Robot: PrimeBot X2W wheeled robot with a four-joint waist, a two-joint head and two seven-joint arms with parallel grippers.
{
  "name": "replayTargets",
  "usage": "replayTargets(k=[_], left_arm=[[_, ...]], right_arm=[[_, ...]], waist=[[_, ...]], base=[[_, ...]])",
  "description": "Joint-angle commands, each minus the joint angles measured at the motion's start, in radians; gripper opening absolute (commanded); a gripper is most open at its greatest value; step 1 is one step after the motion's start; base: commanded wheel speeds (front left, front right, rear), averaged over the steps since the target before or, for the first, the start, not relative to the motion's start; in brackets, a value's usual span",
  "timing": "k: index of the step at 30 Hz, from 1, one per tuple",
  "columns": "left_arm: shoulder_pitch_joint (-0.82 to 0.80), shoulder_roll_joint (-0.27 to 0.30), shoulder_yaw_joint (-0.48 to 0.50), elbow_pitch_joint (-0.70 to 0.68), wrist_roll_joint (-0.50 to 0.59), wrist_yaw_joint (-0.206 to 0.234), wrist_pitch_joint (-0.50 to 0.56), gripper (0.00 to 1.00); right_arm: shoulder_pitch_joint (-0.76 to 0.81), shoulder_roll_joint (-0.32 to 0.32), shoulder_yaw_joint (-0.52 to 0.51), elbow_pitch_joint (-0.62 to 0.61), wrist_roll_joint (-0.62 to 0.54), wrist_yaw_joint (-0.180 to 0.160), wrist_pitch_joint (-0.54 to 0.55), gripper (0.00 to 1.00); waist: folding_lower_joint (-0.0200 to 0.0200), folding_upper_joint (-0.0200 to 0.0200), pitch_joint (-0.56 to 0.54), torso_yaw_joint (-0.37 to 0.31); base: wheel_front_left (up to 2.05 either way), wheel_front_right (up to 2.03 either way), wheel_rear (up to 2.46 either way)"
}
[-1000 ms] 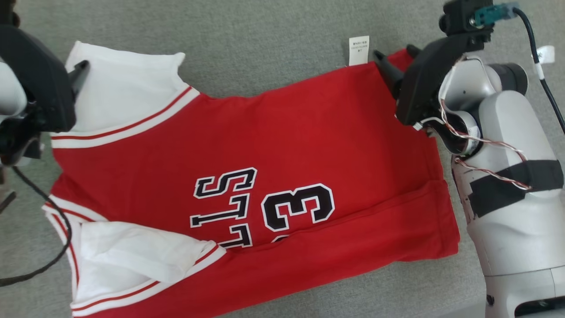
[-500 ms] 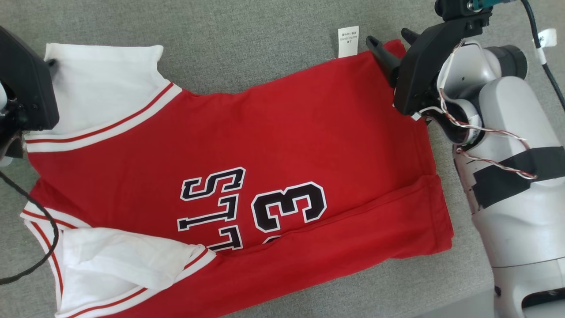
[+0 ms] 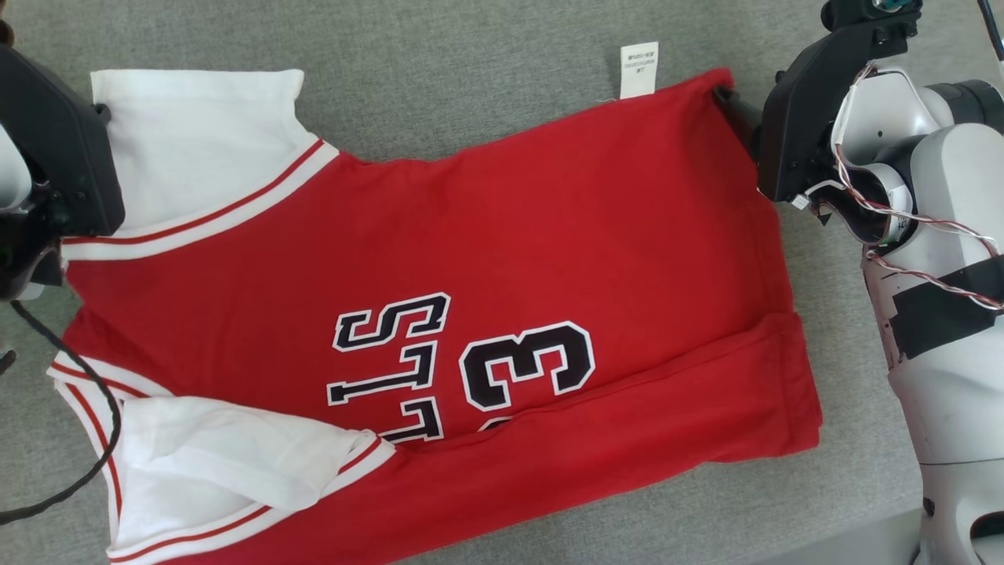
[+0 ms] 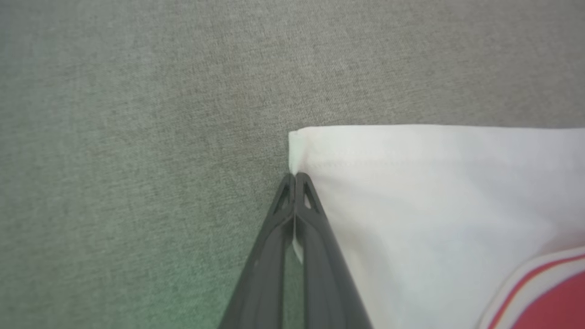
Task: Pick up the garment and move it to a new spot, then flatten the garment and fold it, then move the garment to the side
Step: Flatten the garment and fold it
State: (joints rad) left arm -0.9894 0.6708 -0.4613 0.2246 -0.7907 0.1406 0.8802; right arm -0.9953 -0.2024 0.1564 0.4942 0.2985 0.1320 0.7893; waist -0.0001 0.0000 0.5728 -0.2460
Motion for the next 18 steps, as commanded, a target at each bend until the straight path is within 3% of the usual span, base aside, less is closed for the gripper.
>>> replayTargets(k=[1, 11, 12, 14, 18], left_arm=[[0.009, -0.011, -0.009, 0.005, -0.003, -0.001, -0.001, 0.0], [-0.018, -0.057, -0.01, -0.003, -0.017, -0.012, -0.035, 0.0], [-0.021, -0.061, -0.011, -0.002, -0.018, -0.015, -0.038, 0.0], [-0.026, -0.072, -0.011, 0.0, -0.024, -0.023, -0.052, 0.0], [-0.05, -0.085, -0.005, 0.005, 0.004, -0.049, -0.138, 0.0]], right_arm=[[0.004, -0.01, 0.005, -0.002, 0.007, -0.002, 0.004, 1.0], [-0.033, -0.055, 0.118, 0.011, 0.11, -0.002, 0.037, 0.99], [-0.033, -0.06, 0.127, 0.013, 0.119, -0.002, 0.038, 0.45], [-0.038, -0.073, 0.147, 0.015, 0.134, -0.002, 0.036, 0.0], [-0.05, -0.104, 0.135, 0.023, 0.116, -0.003, -0.04, 0.0]], waist=[[0.0001, 0.0, 0.01, 0.007], [0.0001, 0.0, 0.046, 0.037], [0.0001, 0.0, 0.048, 0.039], [0.0001, 0.0, 0.05, 0.044], [0.0001, 0.0, 0.047, 0.05]], base=[[0.0, 0.0, 0.0], [0.0, 0.0, 0.0], [0.0, 0.0, 0.0], [0.0, 0.0, 0.0], [0.0, 0.0, 0.0]])
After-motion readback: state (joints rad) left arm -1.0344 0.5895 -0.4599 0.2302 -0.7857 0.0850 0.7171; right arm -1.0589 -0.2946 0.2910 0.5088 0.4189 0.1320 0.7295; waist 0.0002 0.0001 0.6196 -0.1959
